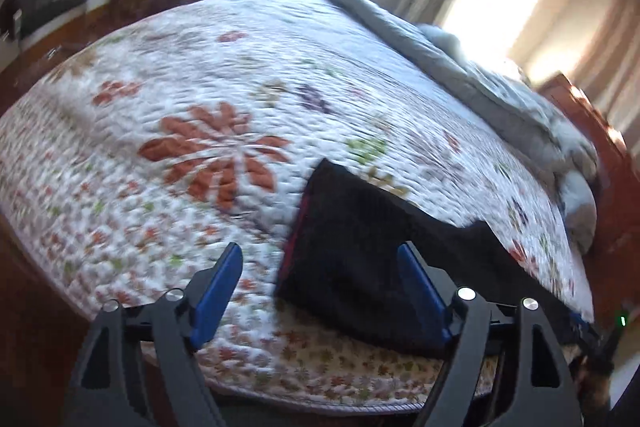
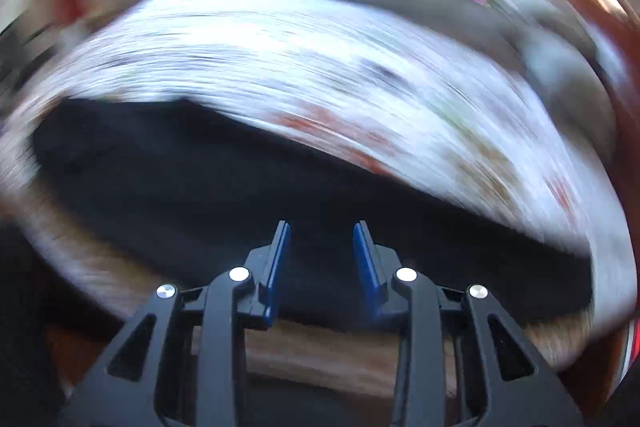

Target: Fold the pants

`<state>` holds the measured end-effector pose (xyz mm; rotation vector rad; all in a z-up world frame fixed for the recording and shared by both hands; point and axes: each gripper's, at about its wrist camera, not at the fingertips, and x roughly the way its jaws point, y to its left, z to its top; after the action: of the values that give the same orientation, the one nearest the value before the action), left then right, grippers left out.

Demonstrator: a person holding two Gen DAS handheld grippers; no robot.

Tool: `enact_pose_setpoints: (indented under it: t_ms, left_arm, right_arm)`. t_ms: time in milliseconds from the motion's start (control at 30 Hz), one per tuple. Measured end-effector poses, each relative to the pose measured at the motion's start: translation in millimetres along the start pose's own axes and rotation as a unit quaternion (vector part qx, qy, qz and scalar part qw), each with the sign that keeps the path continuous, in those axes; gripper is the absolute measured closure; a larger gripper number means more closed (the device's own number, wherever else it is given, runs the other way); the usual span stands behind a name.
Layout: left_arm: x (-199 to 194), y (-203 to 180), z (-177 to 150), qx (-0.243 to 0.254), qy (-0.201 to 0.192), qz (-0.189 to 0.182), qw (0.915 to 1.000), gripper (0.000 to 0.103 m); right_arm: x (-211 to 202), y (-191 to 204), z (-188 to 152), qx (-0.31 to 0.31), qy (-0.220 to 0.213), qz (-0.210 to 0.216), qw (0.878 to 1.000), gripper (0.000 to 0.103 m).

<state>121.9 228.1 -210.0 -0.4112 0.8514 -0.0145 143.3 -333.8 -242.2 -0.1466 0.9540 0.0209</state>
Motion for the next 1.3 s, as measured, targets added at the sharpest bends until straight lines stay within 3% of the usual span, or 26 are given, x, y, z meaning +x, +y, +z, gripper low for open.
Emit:
enact_pose_setpoints:
  t_ms: [167, 233, 300, 333, 400, 467, 567, 600, 633, 667, 700, 733, 767, 833, 867, 900, 967, 1300]
  left_arm:
    - [59.5, -45.1, -8.3, 0.085, 0.047, 0.011, 0.9952, 0.022]
    - [82.2, -46.2, -15.6, 0.106, 0.070, 0.044, 0.9909, 0.022]
    - [94.9, -41.9, -23.0, 0.123, 0.082, 0.076, 0.9861, 0.022]
    - [100.9, -35.5, -25.5, 0.118, 0.093, 0.084, 0.9851, 0.022]
    - [103.6, -24.1, -22.2, 0.084, 0.100, 0.076, 0.9885, 0.019]
    - [103.6, -13.4, -20.2, 0.054, 0.101, 0.074, 0.9907, 0.014]
    - [106.3, 1.7, -21.8, 0.001, 0.110, 0.067, 0.9917, 0.014]
    - [104.1, 5.2, -22.6, -0.009, 0.108, 0.067, 0.9919, 0.014]
    - [101.5, 5.2, -22.5, -0.011, 0.101, 0.070, 0.9923, 0.014]
    - [97.1, 4.2, -22.9, -0.011, 0.092, 0.073, 0.9930, 0.014]
    - [92.0, 2.7, -23.0, -0.009, 0.081, 0.077, 0.9938, 0.014]
    - [89.4, 3.0, -23.6, -0.008, 0.074, 0.079, 0.9942, 0.014]
    - [88.8, 4.2, -24.3, -0.009, 0.071, 0.081, 0.9942, 0.014]
    - [91.5, 9.4, -27.9, -0.030, 0.078, 0.081, 0.9932, 0.014]
    - [94.0, 11.8, -29.1, -0.039, 0.085, 0.078, 0.9926, 0.014]
    - [94.4, 14.0, -29.8, -0.044, 0.088, 0.078, 0.9921, 0.014]
    - [92.9, 13.5, -30.3, -0.040, 0.089, 0.078, 0.9922, 0.014]
    - [95.2, 9.1, -31.3, -0.036, 0.091, 0.082, 0.9918, 0.014]
  right_arm:
    - [52.1, -108.4, -53.7, 0.109, 0.054, -0.032, 0.992, 0.071]
    - [50.9, -137.6, -65.7, 0.152, 0.039, -0.002, 0.988, 0.078]
    - [33.0, -166.9, -73.0, 0.203, 0.017, 0.012, 0.979, 0.075]
    - [22.5, -184.7, -78.7, 0.240, -0.007, 0.030, 0.970, 0.071]
    - [6.5, -227.6, -94.1, 0.328, -0.049, 0.062, 0.942, 0.070]
    - [5.1, -260.2, -100.3, 0.376, -0.074, 0.092, 0.919, 0.070]
    - [29.9, -285.0, -109.9, 0.394, -0.052, 0.103, 0.912, 0.068]
    - [42.3, -293.3, -116.7, 0.407, -0.034, 0.102, 0.907, 0.080]
    - [48.4, -303.2, -124.4, 0.430, -0.032, 0.117, 0.895, 0.094]
    - [48.1, -310.4, -130.2, 0.446, -0.037, 0.128, 0.885, 0.093]
    - [41.5, -322.2, -137.5, 0.476, -0.058, 0.141, 0.866, 0.083]
    - [28.2, -337.7, -150.6, 0.519, -0.100, 0.153, 0.835, 0.062]
    - [20.1, -347.7, -161.4, 0.550, -0.124, 0.163, 0.809, 0.054]
    - [16.4, -365.8, -181.8, 0.603, -0.159, 0.193, 0.758, 0.052]
    - [18.7, -371.3, -190.3, 0.620, -0.166, 0.210, 0.738, 0.052]
    - [21.8, -374.2, -195.7, 0.629, -0.167, 0.219, 0.727, 0.052]
    - [26.7, -375.9, -201.1, 0.636, -0.163, 0.232, 0.717, 0.052]
    - [43.7, -365.1, -210.1, 0.642, -0.154, 0.241, 0.711, 0.045]
